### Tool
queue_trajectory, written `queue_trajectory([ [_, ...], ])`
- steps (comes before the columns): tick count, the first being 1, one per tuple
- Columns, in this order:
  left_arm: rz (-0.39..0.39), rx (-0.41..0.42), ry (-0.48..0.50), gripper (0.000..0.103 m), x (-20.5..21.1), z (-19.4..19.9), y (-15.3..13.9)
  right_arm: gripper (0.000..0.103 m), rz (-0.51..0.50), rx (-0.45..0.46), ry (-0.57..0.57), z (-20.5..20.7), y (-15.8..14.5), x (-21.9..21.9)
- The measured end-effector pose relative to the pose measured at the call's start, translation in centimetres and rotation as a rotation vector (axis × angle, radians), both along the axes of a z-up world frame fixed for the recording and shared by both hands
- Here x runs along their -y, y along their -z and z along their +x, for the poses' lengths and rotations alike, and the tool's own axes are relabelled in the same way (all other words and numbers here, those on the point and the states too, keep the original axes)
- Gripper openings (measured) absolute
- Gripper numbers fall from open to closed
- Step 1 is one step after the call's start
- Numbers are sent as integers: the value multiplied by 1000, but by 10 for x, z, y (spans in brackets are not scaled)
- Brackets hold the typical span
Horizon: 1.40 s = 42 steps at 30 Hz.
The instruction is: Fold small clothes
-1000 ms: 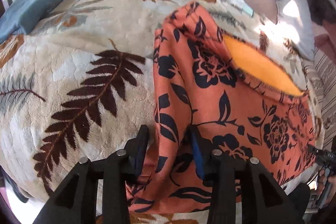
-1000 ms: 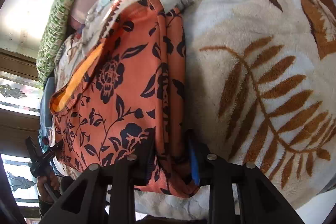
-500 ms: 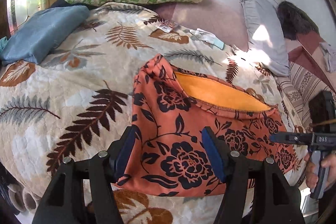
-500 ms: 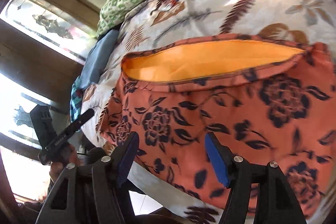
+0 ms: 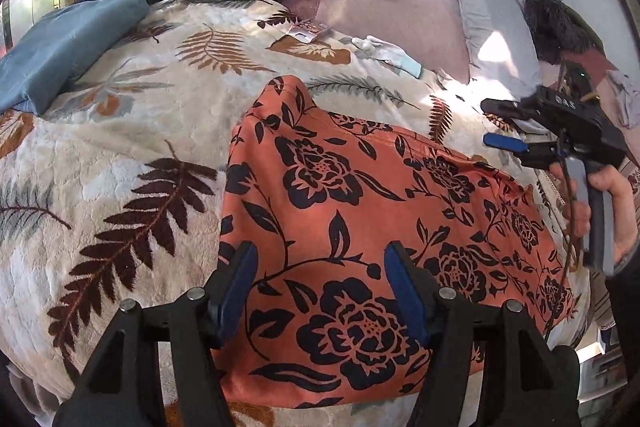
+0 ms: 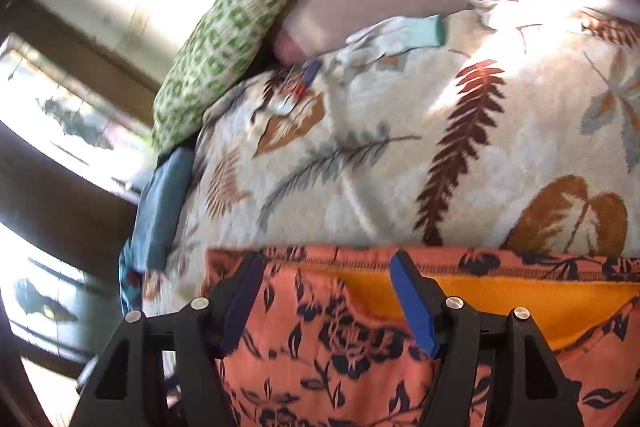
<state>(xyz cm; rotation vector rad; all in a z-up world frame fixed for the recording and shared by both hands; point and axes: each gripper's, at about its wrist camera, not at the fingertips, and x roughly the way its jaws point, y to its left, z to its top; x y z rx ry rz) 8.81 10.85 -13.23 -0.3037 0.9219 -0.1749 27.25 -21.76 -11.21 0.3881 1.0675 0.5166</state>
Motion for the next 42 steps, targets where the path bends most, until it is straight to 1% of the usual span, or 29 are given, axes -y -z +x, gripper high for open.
queue_trajectory([
  [2, -1, -5, 5, 67, 1, 1, 1, 70, -8, -29, -80, -24, 7, -11],
  [4, 1, -5, 10, 67, 2, -1, 1, 70, 74, -73, -113, -49, 18, -8],
  [5, 5, -9, 15, 67, 3, -2, 1, 70, 103, -120, -131, -54, 27, -6],
  [6, 12, -11, 21, 67, 4, -3, 1, 70, 93, -164, -141, -56, 37, -3],
  [8, 29, -15, 27, 67, 8, -4, 3, 70, 20, -204, -129, -44, 54, 5],
  [9, 32, -22, 30, 67, 10, -5, 3, 70, -2, -191, -100, -29, 56, 14],
  [10, 30, -24, 34, 67, 12, -6, 3, 70, -35, -145, -46, -11, 53, 26],
  [11, 30, -25, 33, 67, 13, -7, 2, 69, -54, -114, 55, 6, 50, 44],
  [12, 30, -28, 29, 67, 14, -8, 1, 70, -21, -115, 193, 17, 48, 66],
  [13, 24, -28, 27, 67, 14, -9, 0, 71, 65, -125, 282, 20, 46, 86],
  [14, 19, -26, 23, 67, 13, -10, -1, 71, 124, -115, 292, 17, 41, 94],
  [17, 24, -32, 22, 67, 14, -7, 0, 71, 146, -49, 179, -21, 20, 92],
  [20, 25, -32, 34, 67, 21, -5, 1, 71, 147, -99, 34, -62, 27, 85],
  [22, 38, -37, 56, 67, 29, -5, 1, 71, 92, -150, 5, -65, 42, 89],
  [24, 56, -46, 72, 67, 37, -5, 3, 71, 26, -154, 57, -45, 55, 106],
  [25, 61, -50, 74, 67, 39, -5, 3, 71, -7, -130, 130, -31, 57, 123],
  [26, 62, -50, 72, 67, 39, -6, 2, 71, -5, -117, 244, -17, 57, 146],
  [27, 62, -45, 67, 67, 39, -7, 0, 71, 54, -114, 355, -12, 55, 169],
  [28, 67, -40, 62, 67, 38, -8, -2, 71, 119, -103, 423, -12, 50, 184],
  [29, 68, -36, 59, 67, 37, -7, -4, 71, 145, -81, 435, -16, 42, 190],
  [30, 65, -32, 55, 67, 36, -6, -5, 71, 151, -53, 404, -24, 33, 187],
  [33, 66, -32, 48, 67, 37, -1, -4, 72, 192, -40, 227, -59, 18, 163],
  [35, 76, -50, 45, 67, 39, 4, 1, 72, 145, -42, 141, -76, 25, 151],
  [37, 118, -41, 45, 71, 44, 11, 12, 71, -9, -118, 173, -68, 51, 158],
  [38, 171, -61, 40, 71, 47, 16, 19, 68, 37, -155, 216, -62, 64, 175],
  [39, 202, -90, 42, 71, 48, 20, 24, 68, 133, -158, 280, -58, 67, 192],
  [40, 200, -86, 43, 71, 47, 18, 21, 70, 140, -160, 365, -59, 61, 203],
  [41, 187, -72, 30, 71, 45, 15, 14, 71, 92, -133, 417, -62, 48, 209],
  [42, 164, -45, 18, 71, 42, 10, 6, 72, 66, -79, 411, -68, 32, 206],
])
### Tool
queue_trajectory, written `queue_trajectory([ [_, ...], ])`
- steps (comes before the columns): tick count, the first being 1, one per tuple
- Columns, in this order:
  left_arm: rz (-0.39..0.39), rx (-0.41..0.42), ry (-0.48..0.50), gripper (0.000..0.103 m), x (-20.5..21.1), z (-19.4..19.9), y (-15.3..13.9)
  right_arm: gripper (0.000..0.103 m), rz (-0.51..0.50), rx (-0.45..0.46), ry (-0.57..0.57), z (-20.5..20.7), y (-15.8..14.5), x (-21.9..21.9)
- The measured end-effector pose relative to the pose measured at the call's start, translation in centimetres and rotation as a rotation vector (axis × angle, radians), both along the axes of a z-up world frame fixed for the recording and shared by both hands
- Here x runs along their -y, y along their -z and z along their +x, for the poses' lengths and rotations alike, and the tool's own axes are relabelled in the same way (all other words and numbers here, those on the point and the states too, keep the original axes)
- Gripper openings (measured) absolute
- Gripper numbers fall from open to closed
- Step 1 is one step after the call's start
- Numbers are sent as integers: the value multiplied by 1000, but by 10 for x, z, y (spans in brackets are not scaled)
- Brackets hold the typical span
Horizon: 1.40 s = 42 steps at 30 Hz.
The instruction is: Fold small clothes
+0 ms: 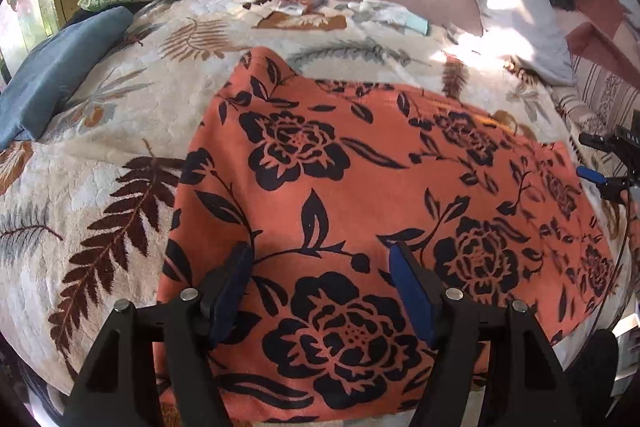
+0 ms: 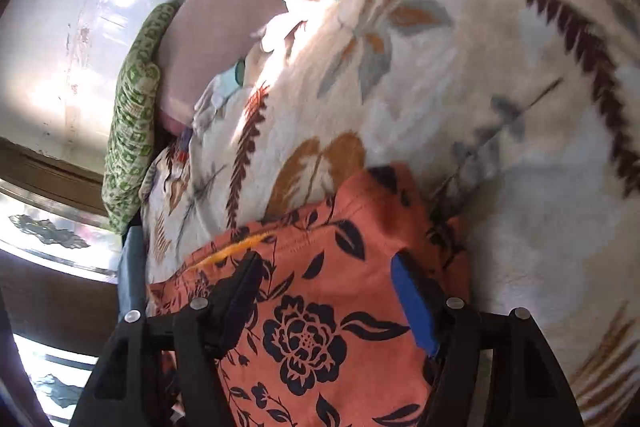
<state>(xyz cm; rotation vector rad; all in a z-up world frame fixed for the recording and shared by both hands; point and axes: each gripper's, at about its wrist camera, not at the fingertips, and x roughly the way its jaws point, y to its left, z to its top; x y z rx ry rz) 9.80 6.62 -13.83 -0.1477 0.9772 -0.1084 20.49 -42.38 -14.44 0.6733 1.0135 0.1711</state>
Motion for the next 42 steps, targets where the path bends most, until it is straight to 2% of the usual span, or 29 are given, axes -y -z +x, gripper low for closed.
queue_trajectory([
  [2, -14, 34, -9, 72, -3, -7, -12, 75, 35, 60, -84, -15, -19, -13],
  [4, -12, 31, -9, 74, -3, -9, -12, 76, 87, 56, -164, -29, -17, -28],
  [5, -4, 17, -9, 74, -2, -8, -8, 76, 81, 50, -184, -36, -9, -31],
  [6, 3, -8, -9, 74, -1, -6, -2, 76, 25, 14, -165, -41, 4, -30],
  [7, 0, -34, -7, 74, 0, -4, 4, 75, -34, -61, -115, -45, 25, -19],
  [8, 0, -58, -8, 74, 1, -2, 9, 63, 13, -91, -48, -51, 40, -3],
  [9, 8, -69, -15, 74, 0, -3, 9, 62, 96, -64, 23, -59, 40, 12],
  [10, 0, -54, -17, 74, -1, -6, 4, 63, 106, -62, 59, -65, 32, 17],
  [12, -20, 4, -24, 74, -3, -14, -10, 70, -28, -13, 41, -77, 1, 8],
  [13, -15, 18, -22, 74, -3, -16, -15, 70, -36, 19, 7, -83, -11, 0],
  [15, -8, 30, -20, 74, -2, -21, -18, 77, 51, 51, -90, -99, -24, -16],
  [17, -7, 11, -22, 74, -2, -22, -11, 78, 87, 56, -146, -117, -18, -28],
  [18, -9, -13, -27, 74, -2, -22, -5, 78, 71, 25, -147, -123, -5, -30],
  [19, -12, -41, -33, 74, -3, -20, 1, 78, 30, -44, -121, -126, 13, -27],
  [20, -7, -72, -33, 74, -3, -19, 7, 66, 9, -121, -72, -129, 33, -19],
  [21, 11, -94, -26, 74, -2, -18, 10, 62, 64, -122, -22, -132, 41, -10],
  [22, 18, -85, -21, 74, -2, -21, 7, 62, 94, -107, 8, -135, 36, -4],
  [23, 8, -60, -26, 74, -4, -26, 1, 65, 55, -102, 11, -135, 24, -6],
  [25, -41, -9, -31, 75, -8, -33, -14, 70, -82, -58, -16, -134, -4, -16],
  [26, -53, 6, -24, 77, -9, -35, -18, 70, -88, -41, -40, -132, -14, -21],
  [29, -19, 6, -19, 79, -6, -31, -11, 72, -27, 17, -73, -121, -38, -30],
  [32, -5, -65, -26, 79, -7, -24, 13, 72, -21, 12, -87, -96, -42, -42],
  [34, 23, -38, -15, 79, -4, -25, 16, 72, -13, 25, -89, -74, -42, -45],
  [35, 45, -31, -4, 79, -1, -25, 16, 72, 26, 40, -88, -65, -43, -39],
  [38, 80, -24, 11, 82, 5, -23, 18, 74, 164, 51, -61, -32, -23, -19],
  [39, 80, -23, 11, 83, 5, -23, 18, 74, 154, 38, -32, -20, -10, -10],
  [41, 83, -21, 16, 84, 6, -21, 19, 74, 90, -67, 82, -3, 27, 13],
  [42, 88, -21, 19, 84, 6, -21, 18, 72, 143, -107, 122, -1, 44, 24],
])
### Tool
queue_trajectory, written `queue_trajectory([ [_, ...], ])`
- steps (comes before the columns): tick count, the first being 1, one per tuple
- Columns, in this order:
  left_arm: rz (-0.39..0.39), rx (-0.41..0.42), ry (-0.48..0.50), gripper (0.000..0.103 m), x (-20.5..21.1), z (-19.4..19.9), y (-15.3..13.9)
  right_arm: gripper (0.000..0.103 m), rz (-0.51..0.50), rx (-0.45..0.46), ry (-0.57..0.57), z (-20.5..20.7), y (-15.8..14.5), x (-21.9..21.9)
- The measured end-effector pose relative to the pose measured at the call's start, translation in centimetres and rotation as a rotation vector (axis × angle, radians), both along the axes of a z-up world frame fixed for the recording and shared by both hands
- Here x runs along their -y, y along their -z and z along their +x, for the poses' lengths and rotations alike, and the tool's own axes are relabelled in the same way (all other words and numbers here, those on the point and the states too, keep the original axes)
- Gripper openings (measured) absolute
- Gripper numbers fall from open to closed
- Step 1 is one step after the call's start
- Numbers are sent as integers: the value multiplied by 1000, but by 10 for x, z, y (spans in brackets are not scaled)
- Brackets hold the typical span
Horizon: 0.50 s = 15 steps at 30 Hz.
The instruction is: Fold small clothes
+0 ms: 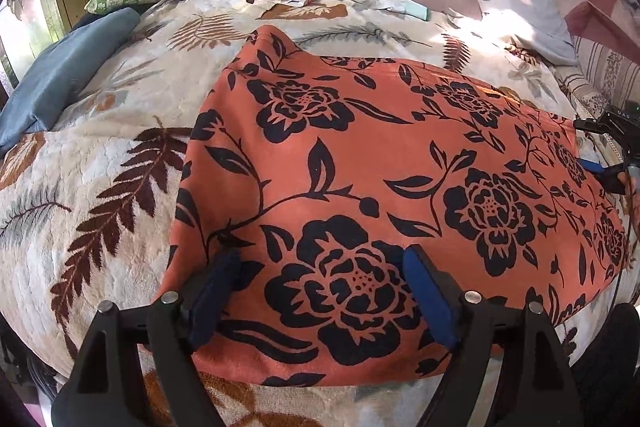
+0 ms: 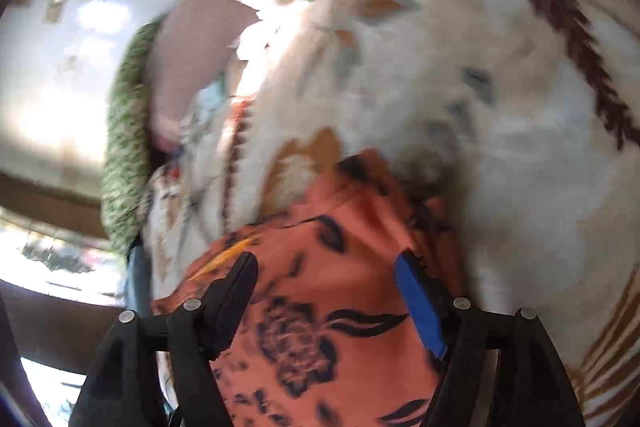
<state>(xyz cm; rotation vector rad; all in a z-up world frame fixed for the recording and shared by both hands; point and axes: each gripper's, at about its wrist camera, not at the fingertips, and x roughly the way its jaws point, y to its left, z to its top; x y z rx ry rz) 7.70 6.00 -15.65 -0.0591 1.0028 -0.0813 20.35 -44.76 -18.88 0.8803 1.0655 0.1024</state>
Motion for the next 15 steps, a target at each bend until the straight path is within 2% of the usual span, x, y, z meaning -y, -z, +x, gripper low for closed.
queue_trajectory([
  [1, 0, -2, 3, 84, 0, 0, 0, 72, 60, 37, 44, -7, 0, 6],
  [2, -6, -1, 2, 84, -2, 0, -1, 73, 62, 64, 45, -13, -9, 5],
  [6, -46, -3, -31, 84, -5, -2, -8, 73, -49, 166, -50, -68, -54, -22],
  [9, -73, 30, -59, 84, -11, -12, -25, 74, 10, 211, -129, -127, -68, -45],
  [11, -75, 65, -72, 84, -17, -22, -38, 76, 26, 215, -174, -158, -64, -59],
  [13, -70, 95, -92, 84, -24, -32, -46, 76, 3, 183, -174, -178, -42, -60],
  [15, -67, 70, -113, 84, -33, -35, -44, 76, -5, 58, -87, -186, -8, -46],
])
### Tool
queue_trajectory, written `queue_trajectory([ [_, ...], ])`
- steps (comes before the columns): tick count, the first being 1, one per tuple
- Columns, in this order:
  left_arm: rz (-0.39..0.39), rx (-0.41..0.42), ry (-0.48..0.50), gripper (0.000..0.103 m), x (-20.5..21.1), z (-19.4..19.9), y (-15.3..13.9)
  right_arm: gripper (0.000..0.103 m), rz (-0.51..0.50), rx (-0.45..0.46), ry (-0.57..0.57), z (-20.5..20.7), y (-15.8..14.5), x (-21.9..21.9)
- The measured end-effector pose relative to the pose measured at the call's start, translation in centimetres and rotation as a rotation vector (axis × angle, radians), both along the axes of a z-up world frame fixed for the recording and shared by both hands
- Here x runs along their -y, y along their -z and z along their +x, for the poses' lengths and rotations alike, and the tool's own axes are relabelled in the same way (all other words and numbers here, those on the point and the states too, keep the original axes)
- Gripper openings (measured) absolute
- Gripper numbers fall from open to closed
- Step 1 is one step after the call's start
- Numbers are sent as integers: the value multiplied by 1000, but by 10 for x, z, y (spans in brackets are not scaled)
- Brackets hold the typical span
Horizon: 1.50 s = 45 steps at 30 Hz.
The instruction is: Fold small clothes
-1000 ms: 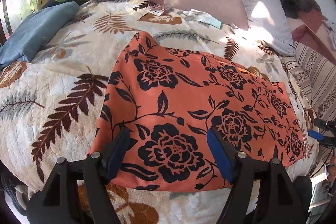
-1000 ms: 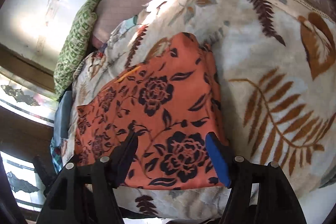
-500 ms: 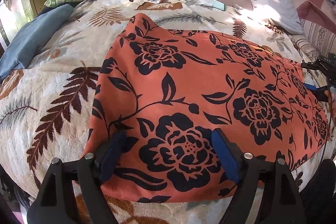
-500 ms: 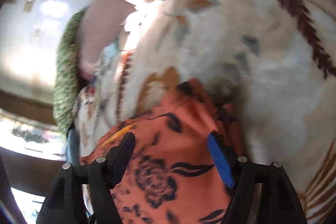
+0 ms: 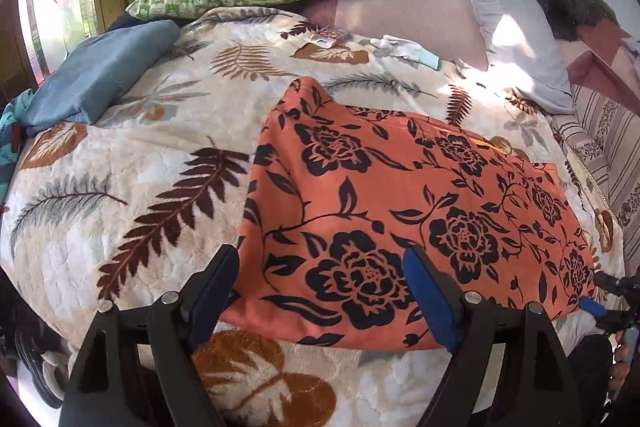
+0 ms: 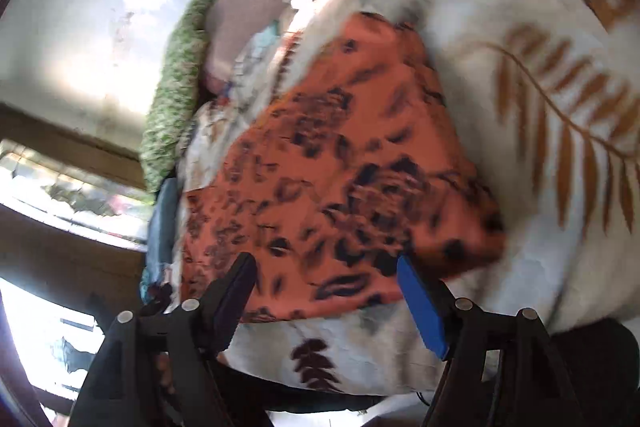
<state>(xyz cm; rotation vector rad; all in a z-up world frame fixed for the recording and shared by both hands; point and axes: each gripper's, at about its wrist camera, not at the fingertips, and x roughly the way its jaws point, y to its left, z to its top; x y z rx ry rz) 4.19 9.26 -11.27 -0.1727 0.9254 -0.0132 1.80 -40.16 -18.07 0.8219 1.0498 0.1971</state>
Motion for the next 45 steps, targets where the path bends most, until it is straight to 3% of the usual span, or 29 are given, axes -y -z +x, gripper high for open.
queue_trajectory([
  [1, 2, -39, -19, 84, -6, 1, 6, 76, 68, -42, 54, -4, 14, 10],
  [2, 4, -91, -49, 84, -14, 3, 15, 76, 145, -26, 97, -9, 16, 17],
  [5, -33, -243, -181, 84, -43, 2, 39, 76, 101, 30, 98, -12, -11, 16],
  [7, -102, -213, -224, 84, -56, -7, 35, 76, 72, 77, 62, -10, -27, 11],
  [11, -47, -160, -195, 84, -52, -13, 25, 76, 46, 85, 61, -4, -28, 13],
  [13, 24, -192, -184, 84, -46, -8, 32, 76, 37, 36, 86, 1, -13, 15],
  [15, 89, -275, -182, 85, -46, 1, 49, 76, 67, -18, 113, -4, 1, 29],
  [18, 30, -274, -222, 86, -58, -5, 44, 76, 39, 23, 91, -6, -13, 23],
  [22, 19, -145, -246, 86, -64, -16, 12, 76, 1, 117, 43, -4, -44, 9],
  [24, 15, -122, -237, 86, -63, -15, 7, 76, -2, 146, 21, 0, -50, 3],
  [27, 133, -216, -253, 86, -61, -5, 30, 76, 11, 107, 17, 10, -33, 0],
  [29, 118, -264, -274, 88, -67, -4, 45, 76, 19, 41, 52, 13, -9, 5],
  [32, 98, -244, -290, 88, -70, -7, 37, 76, 89, -3, 93, 9, 14, 16],
  [37, 110, -135, -281, 88, -64, -10, 8, 76, 38, 88, 51, 7, -16, 13],
  [39, 167, -164, -283, 88, -61, -6, 15, 77, 52, 95, 57, 9, -13, 16],
  [42, 207, -264, -291, 88, -65, -1, 38, 77, 101, 5, 111, 12, 18, 28],
  [43, 203, -254, -296, 88, -65, -4, 35, 77, 135, 11, 128, 10, 18, 31],
  [45, 197, -207, -304, 88, -63, -7, 22, 77, 103, 28, 114, 9, 4, 30],
])
